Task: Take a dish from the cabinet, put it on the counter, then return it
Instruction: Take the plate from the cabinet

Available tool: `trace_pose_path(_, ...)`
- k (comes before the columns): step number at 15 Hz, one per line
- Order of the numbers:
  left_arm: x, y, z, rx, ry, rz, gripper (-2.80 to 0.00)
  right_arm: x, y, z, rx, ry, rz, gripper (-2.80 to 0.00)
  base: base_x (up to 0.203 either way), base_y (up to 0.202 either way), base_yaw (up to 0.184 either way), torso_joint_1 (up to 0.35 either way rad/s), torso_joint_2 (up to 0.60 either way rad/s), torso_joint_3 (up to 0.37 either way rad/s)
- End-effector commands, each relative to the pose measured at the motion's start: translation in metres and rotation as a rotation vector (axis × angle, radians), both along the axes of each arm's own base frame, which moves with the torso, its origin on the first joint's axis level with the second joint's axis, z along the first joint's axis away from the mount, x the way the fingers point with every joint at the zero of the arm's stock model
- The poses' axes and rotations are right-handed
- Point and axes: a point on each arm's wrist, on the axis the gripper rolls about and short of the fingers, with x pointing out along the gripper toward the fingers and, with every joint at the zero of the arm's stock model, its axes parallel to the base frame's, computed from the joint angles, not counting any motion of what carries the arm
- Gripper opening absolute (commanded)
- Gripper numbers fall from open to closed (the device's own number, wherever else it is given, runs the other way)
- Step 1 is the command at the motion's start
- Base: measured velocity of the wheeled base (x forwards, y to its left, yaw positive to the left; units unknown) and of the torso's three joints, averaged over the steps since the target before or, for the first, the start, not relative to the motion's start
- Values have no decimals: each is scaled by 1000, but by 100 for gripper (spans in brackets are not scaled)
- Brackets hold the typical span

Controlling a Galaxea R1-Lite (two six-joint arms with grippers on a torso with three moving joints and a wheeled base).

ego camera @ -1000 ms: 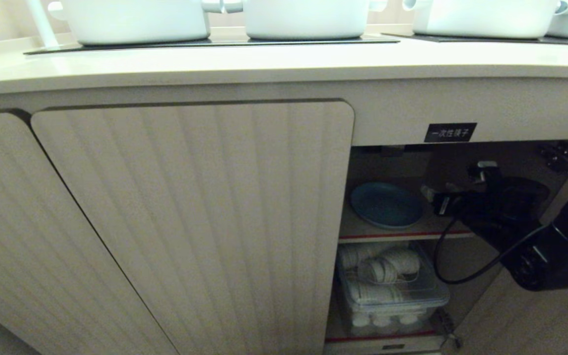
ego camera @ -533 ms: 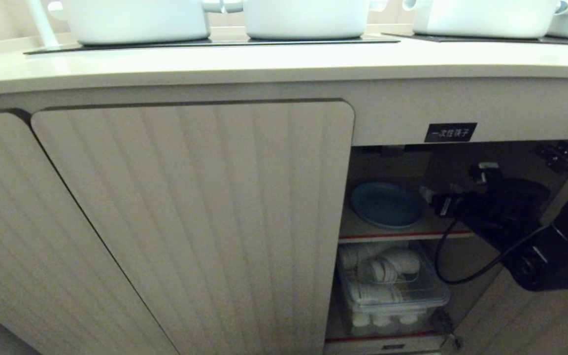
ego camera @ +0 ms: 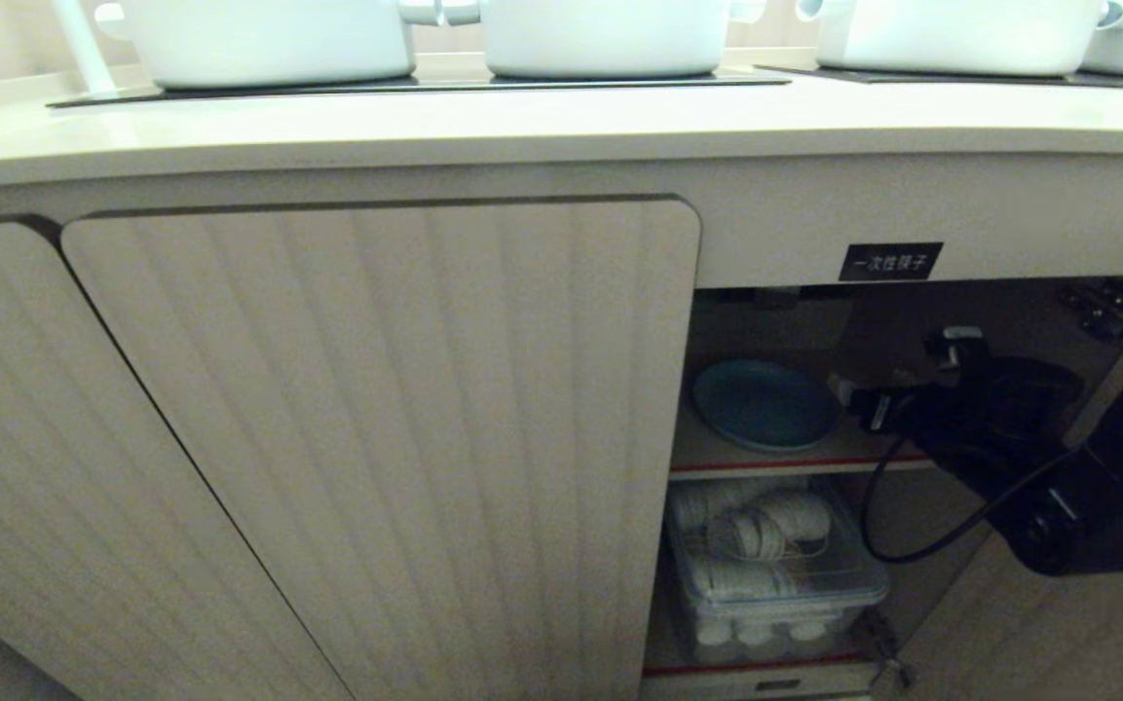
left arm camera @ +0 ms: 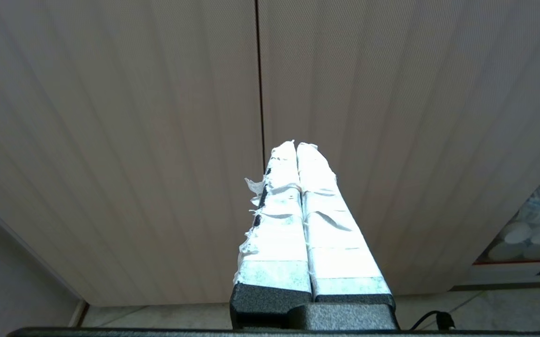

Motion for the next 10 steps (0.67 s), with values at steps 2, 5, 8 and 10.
trace_pose_path(2,0,0,0,0,0,1,-280,4,0,-3,-1,5,2,0,0,0,0,0,0,0)
trace_pose_path(5,0,0,0,0,0,-1,-280,5,0,-9,-2,21,3,0,0,0,0,0,0,0)
trace_pose_path(8,0,0,0,0,0,-1,-280,5,2,-11,-1,39,11,0,0,0,0,0,0,0)
trace_pose_path(10,0,0,0,0,0,0,-280,5,2,-13,0,65,12,0,0,0,0,0,0,0)
